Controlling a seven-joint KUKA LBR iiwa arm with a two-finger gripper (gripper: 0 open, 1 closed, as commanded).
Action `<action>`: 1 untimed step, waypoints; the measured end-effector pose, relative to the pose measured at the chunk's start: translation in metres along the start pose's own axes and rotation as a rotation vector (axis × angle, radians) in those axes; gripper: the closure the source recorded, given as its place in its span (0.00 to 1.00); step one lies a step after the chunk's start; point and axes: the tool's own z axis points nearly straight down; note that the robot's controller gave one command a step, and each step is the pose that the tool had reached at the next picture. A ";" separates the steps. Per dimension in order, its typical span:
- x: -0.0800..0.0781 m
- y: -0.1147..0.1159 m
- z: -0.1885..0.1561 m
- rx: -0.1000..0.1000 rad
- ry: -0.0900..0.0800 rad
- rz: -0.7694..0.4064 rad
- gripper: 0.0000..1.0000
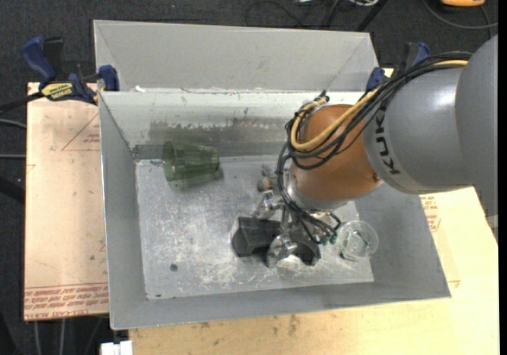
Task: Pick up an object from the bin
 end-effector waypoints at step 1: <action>0.000 0.000 0.000 0.000 0.000 0.000 1.00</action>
Offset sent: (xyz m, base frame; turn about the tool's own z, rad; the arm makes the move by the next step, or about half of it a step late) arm -0.0086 -0.0009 0.1043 -0.1694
